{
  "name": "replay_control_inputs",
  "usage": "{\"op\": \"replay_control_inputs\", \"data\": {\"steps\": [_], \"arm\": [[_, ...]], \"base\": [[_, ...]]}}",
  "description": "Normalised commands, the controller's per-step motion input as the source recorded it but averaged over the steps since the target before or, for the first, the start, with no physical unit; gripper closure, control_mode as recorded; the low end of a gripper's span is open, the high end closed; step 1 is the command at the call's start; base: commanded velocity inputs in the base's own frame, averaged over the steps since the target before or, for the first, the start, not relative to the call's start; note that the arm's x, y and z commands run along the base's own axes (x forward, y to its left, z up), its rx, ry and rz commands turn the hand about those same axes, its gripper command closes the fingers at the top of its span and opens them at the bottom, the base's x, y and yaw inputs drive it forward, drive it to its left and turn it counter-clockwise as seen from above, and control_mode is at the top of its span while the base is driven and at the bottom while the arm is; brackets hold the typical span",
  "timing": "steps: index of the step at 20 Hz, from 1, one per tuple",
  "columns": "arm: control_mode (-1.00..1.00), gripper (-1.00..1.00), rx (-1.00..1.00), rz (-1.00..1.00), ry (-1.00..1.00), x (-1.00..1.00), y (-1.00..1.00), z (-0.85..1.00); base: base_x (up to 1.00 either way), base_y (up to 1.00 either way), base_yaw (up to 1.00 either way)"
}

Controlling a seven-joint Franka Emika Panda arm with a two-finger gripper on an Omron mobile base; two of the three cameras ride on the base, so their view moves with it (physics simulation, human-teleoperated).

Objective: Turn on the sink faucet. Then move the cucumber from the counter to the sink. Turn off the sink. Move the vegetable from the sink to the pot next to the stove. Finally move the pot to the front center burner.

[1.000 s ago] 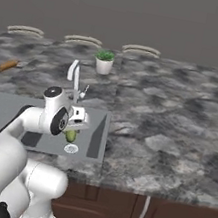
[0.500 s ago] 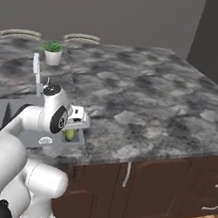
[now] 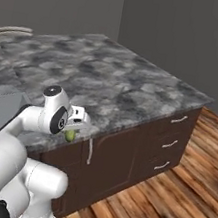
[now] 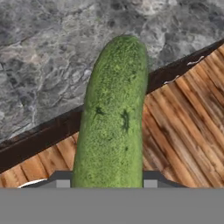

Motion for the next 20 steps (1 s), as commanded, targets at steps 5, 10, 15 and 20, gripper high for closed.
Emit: {"op": "replay_control_inputs", "data": {"steps": [5,10,15,20], "arm": [[1.0,1.0,0.0,0.0,0.0,0.0,0.0,0.0],[1.0,1.0,0.0,0.0,0.0,0.0,0.0,0.0],[1.0,1.0,0.0,0.0,0.0,0.0,0.0,0.0],[1.0,1.0,0.0,0.0,0.0,0.0,0.0,0.0]], "base": [[-0.04,-0.78,-0.38],[0.0,-0.62,-0.4],[0.0,-0.33,-0.45],[0.0,-0.02,-0.55]]}}
